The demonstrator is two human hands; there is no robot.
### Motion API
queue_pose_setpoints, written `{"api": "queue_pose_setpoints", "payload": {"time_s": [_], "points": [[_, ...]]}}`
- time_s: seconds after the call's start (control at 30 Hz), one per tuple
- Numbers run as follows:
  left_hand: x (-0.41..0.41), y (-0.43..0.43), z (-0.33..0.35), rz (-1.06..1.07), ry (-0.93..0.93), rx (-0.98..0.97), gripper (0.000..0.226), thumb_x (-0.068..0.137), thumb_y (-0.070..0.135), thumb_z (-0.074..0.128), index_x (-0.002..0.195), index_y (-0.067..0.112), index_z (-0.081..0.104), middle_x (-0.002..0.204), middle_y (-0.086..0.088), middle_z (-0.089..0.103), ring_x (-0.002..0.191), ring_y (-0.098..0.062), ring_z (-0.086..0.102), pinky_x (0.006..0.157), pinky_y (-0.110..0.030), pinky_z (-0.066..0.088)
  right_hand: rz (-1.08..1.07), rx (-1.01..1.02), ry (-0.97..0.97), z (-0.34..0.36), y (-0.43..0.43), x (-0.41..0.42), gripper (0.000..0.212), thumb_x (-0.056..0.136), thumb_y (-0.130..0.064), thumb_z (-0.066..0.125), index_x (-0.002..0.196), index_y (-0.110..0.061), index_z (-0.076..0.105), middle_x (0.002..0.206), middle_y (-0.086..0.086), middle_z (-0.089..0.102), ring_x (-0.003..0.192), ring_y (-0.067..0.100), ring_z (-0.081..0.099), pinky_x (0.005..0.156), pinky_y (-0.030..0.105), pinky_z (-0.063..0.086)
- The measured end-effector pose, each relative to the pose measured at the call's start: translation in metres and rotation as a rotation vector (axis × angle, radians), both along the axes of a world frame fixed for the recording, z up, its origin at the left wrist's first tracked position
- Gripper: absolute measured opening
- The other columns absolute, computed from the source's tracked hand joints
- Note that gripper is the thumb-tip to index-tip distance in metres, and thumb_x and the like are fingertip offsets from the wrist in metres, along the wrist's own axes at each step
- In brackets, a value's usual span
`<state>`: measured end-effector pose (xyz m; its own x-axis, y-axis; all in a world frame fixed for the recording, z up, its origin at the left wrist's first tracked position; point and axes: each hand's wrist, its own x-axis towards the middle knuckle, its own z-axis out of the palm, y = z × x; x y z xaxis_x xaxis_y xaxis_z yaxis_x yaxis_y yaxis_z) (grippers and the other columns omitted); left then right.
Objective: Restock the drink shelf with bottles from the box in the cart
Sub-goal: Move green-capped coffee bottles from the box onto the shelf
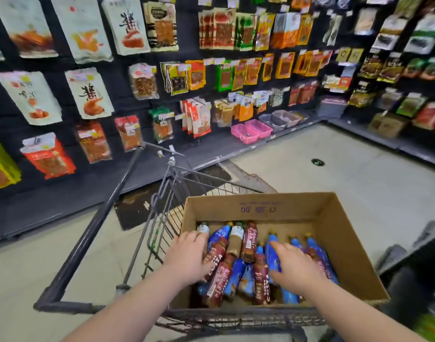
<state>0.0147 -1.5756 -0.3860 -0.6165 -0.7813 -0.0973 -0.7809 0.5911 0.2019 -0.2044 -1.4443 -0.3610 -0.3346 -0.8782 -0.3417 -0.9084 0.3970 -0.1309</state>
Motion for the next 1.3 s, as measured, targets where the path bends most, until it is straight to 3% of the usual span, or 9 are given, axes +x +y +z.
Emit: {"api": "queue_pose_setpoints", "payload": {"time_s": [0.3, 0.8, 1.03, 1.13, 1.23, 1.3], "points": [[-0.034, -0.044, -0.044, -0.076, -0.065, 0.159, 0.082, 0.078, 0.058, 0.057, 0.144, 0.023, 0.025, 0.147, -0.002, 0.034, 0.135, -0.022, 0.031, 0.113, -0.040, 0.025, -0.066, 0.110, -0.004, -0.037, -0.052, -0.016, 0.072, 0.086, -0.044, 0.054, 0.146, -0.024, 0.021, 0.146, 0.002, 0.036, 0.133, 0.024, 0.035, 0.106, 0.040, 0.034], [-0.079, -0.116, -0.132, 0.251, -0.021, 0.420, 0.077, 0.079, 0.053, 0.059, 0.141, 0.018, 0.028, 0.147, -0.006, 0.031, 0.135, -0.024, 0.030, 0.108, -0.039, 0.031, 0.002, 0.189, -0.225, -0.159, -0.189, -0.058, 0.074, 0.086, -0.035, 0.058, 0.147, -0.014, 0.022, 0.144, 0.013, 0.035, 0.131, 0.032, 0.035, 0.107, 0.040, 0.034], [-0.098, -0.142, -0.180, 0.477, 0.123, 0.587, 0.084, 0.084, 0.045, 0.062, 0.149, 0.014, 0.018, 0.156, -0.011, 0.017, 0.143, -0.024, 0.017, 0.115, -0.033, 0.017, -0.203, 0.085, -0.439, -0.216, -0.222, -0.060, 0.084, 0.084, -0.038, 0.064, 0.148, -0.010, 0.019, 0.147, 0.014, 0.032, 0.132, 0.030, 0.035, 0.107, 0.037, 0.033], [-0.105, -0.150, -0.197, 0.558, 0.182, 0.633, 0.084, 0.083, 0.043, 0.065, 0.148, 0.013, 0.021, 0.153, -0.010, 0.024, 0.141, -0.024, 0.023, 0.112, -0.032, 0.021, -0.383, 0.054, -0.519, -0.236, -0.230, -0.059, 0.095, 0.079, -0.038, 0.071, 0.149, -0.010, 0.013, 0.151, 0.012, 0.029, 0.135, 0.029, 0.033, 0.108, 0.038, 0.034], [-0.110, -0.154, -0.209, 0.629, 0.213, 0.662, 0.081, 0.080, 0.041, 0.068, 0.145, 0.013, 0.027, 0.145, -0.011, 0.035, 0.132, -0.027, 0.036, 0.106, -0.032, 0.030, -0.463, 0.065, -0.557, -0.252, -0.238, -0.056, 0.101, 0.079, -0.035, 0.073, 0.150, -0.007, 0.008, 0.157, 0.015, 0.010, 0.143, 0.028, 0.018, 0.112, 0.031, 0.022], [-0.113, -0.156, -0.215, 0.640, 0.188, 0.644, 0.080, 0.079, 0.039, 0.070, 0.143, 0.012, 0.030, 0.142, -0.012, 0.038, 0.130, -0.028, 0.038, 0.105, -0.033, 0.032, -0.529, 0.099, -0.571, -0.261, -0.244, -0.060, 0.103, 0.077, -0.034, 0.075, 0.149, -0.005, 0.008, 0.156, 0.017, 0.015, 0.142, 0.029, 0.020, 0.111, 0.031, 0.024]]}}
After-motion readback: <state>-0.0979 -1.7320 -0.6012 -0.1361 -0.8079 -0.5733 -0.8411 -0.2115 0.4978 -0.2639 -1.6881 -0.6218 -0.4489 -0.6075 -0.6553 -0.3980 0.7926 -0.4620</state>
